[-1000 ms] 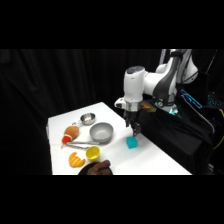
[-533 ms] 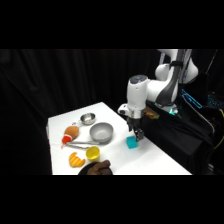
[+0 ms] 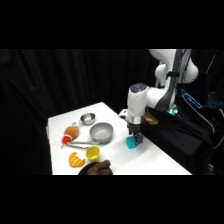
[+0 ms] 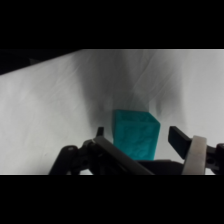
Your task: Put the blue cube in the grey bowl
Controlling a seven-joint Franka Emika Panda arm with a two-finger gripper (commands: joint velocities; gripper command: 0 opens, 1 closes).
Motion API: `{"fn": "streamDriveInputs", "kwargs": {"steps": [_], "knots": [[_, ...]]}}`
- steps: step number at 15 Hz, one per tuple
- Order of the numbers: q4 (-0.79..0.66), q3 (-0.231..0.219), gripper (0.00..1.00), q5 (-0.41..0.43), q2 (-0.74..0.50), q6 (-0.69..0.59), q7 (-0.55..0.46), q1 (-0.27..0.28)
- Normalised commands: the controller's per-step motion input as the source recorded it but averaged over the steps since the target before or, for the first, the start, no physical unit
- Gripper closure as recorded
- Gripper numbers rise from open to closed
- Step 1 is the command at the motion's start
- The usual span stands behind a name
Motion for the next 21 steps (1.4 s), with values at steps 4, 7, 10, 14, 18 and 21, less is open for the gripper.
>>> {"fn": "streamDriveInputs", "kwargs": {"steps": [4,7,10,14,18,21], "knots": [[0.1,-0.152,0.0,0.036,0.21,0.23,0.06,0.188],[0.1,-0.131,0.26,0.11,0.17,0.18,0.02,0.184],[0.08,-0.13,0.52,0.12,0.08,0.11,0.02,0.176],[0.01,-0.14,0.69,0.071,-0.1,-0.03,0.02,0.183],[-0.07,-0.086,0.73,0.004,-0.41,-0.39,-0.02,0.108],[0.0,0.059,0.74,-0.057,-0.53,-0.58,-0.1,-0.09]]}}
